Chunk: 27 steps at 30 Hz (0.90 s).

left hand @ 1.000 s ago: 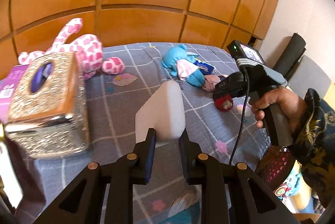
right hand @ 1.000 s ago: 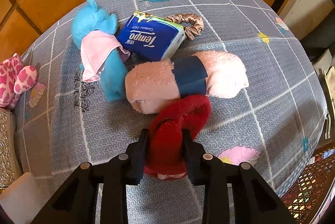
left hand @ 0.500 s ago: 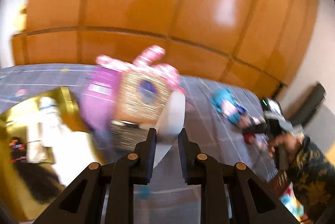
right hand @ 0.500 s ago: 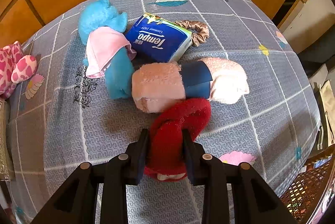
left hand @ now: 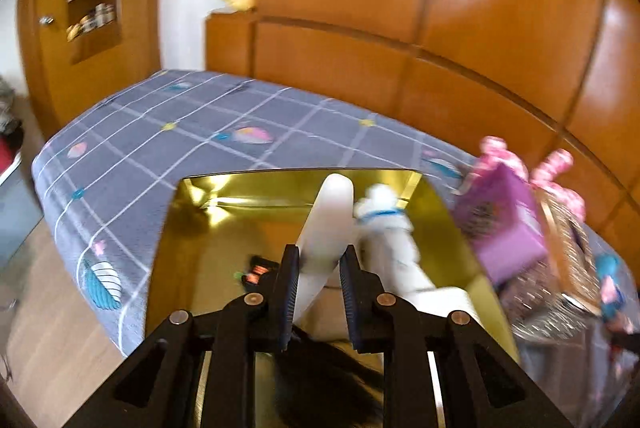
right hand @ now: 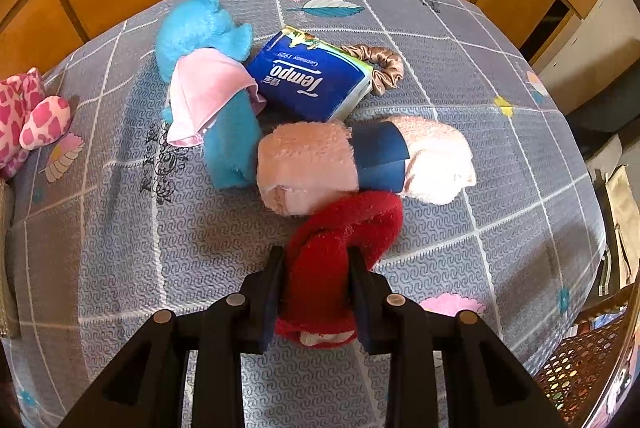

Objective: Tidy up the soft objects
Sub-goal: 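Carry the white foam block into the gold tray with the left tool and release it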

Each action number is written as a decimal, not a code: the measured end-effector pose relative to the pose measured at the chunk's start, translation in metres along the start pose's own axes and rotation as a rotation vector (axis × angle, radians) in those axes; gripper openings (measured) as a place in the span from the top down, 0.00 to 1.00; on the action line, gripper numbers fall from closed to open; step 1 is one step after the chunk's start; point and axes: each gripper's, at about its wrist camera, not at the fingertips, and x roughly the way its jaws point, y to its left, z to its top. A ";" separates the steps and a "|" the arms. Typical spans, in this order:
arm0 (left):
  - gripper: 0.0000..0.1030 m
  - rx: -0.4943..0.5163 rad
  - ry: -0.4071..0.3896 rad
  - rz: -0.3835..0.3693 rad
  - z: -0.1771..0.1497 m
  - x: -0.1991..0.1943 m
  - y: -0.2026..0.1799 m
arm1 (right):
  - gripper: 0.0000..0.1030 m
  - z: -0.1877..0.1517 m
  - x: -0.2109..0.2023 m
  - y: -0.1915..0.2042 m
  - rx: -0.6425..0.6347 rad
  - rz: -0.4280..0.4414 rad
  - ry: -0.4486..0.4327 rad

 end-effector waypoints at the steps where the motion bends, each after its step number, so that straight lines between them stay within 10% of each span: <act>1: 0.80 -0.005 0.007 0.020 0.002 0.006 0.005 | 0.71 0.000 0.000 0.001 -0.002 0.000 -0.002; 6: 0.39 -0.072 0.017 0.025 0.000 0.012 0.020 | 0.71 -0.002 -0.001 0.005 -0.012 -0.007 -0.009; 27: 0.18 0.033 0.022 -0.042 -0.045 -0.037 -0.054 | 0.74 -0.002 -0.028 0.009 -0.037 0.119 -0.123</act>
